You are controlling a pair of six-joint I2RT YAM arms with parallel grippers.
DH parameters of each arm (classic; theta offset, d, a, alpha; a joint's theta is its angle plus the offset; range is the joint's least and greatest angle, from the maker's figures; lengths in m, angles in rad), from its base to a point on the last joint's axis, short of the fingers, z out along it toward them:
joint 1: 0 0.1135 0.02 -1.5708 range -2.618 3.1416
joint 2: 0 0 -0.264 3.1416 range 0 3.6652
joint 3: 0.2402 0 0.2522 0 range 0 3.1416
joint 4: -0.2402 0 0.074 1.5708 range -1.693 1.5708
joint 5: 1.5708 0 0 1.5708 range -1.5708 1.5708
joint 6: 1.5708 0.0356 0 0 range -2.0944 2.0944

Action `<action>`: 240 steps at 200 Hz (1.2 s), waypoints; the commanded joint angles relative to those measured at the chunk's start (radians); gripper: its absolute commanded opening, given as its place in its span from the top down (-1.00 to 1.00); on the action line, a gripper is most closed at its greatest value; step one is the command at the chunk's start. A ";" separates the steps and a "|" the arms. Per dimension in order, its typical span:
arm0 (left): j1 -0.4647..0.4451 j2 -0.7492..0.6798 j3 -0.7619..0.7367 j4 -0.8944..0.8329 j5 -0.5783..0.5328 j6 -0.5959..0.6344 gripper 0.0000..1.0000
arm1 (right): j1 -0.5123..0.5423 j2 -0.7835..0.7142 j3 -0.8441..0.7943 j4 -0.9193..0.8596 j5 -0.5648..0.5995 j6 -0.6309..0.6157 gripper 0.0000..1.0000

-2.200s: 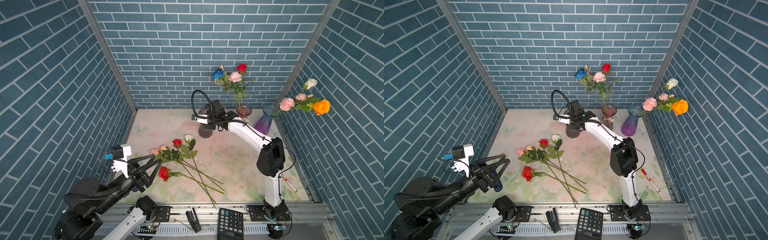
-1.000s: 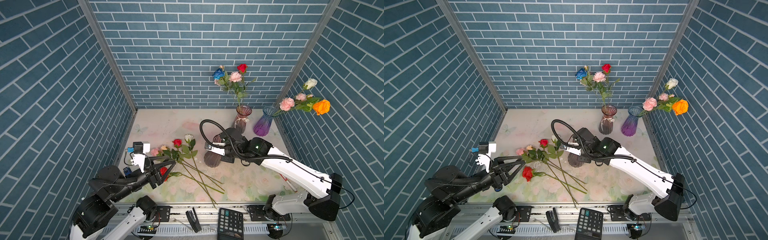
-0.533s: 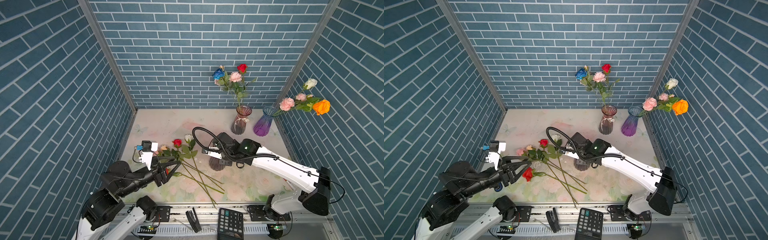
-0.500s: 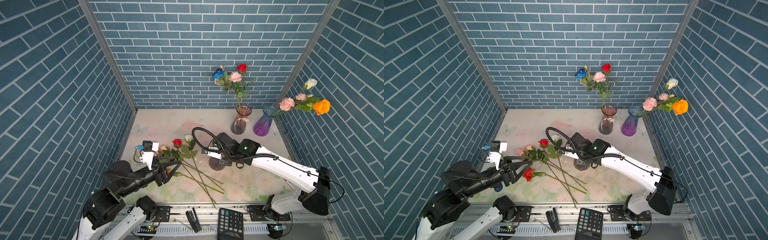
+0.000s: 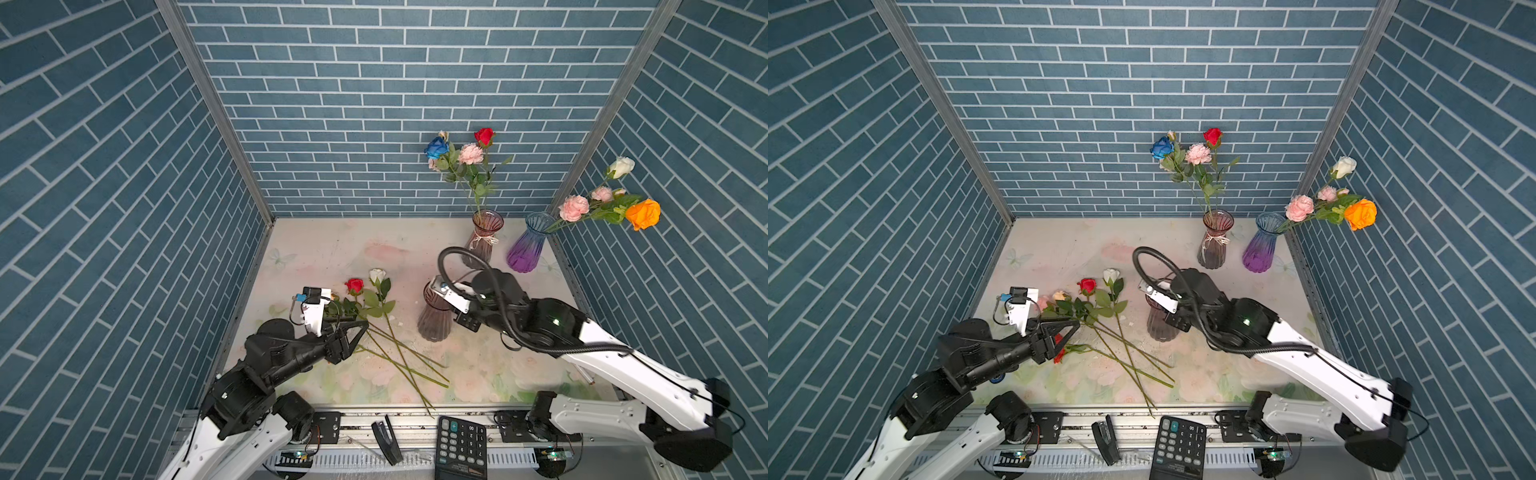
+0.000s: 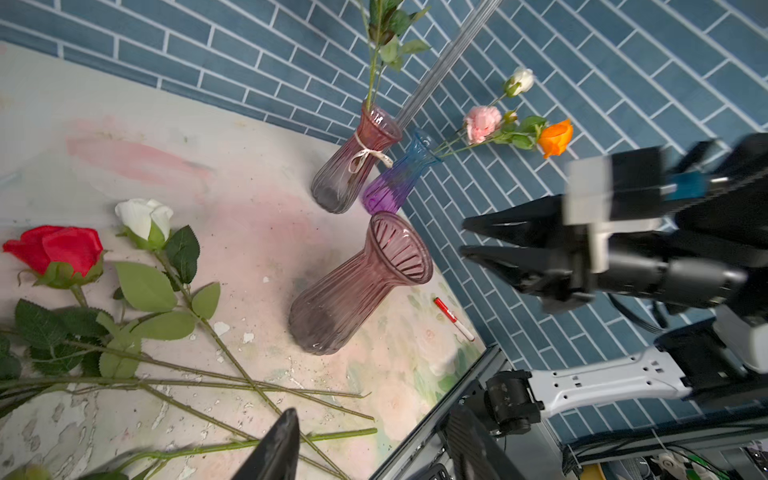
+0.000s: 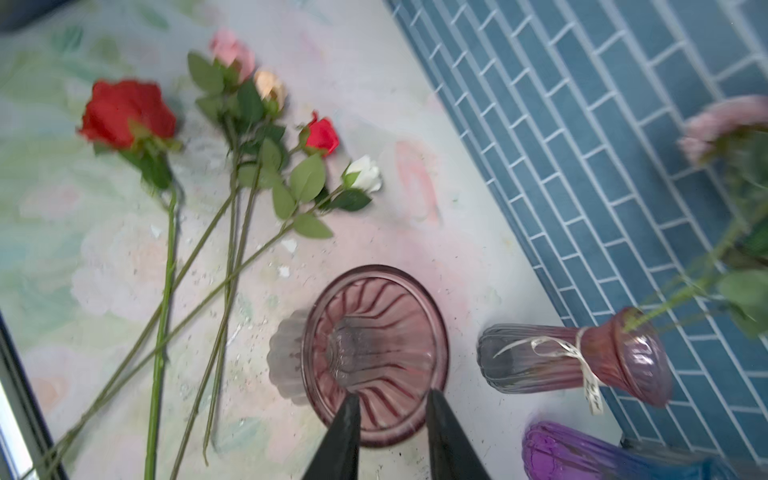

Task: Arrange the flowers into the vase
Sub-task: 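Set the mauve vase at table centre while the left gripper nears the roses, then grasp the white rose stem with the left gripper while the right gripper waits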

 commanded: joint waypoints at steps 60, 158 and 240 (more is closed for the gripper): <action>-0.004 0.228 -0.284 0.395 -0.026 -0.083 -0.06 | -0.072 -0.353 -0.494 0.067 0.439 0.798 0.38; -0.003 0.477 -0.440 0.889 -0.023 -0.188 -0.05 | -0.182 -0.213 -0.500 0.071 0.415 0.858 -0.17; -0.029 0.793 -0.294 0.816 -0.161 -0.290 0.25 | -0.194 -0.183 -0.502 0.101 0.367 0.816 -0.09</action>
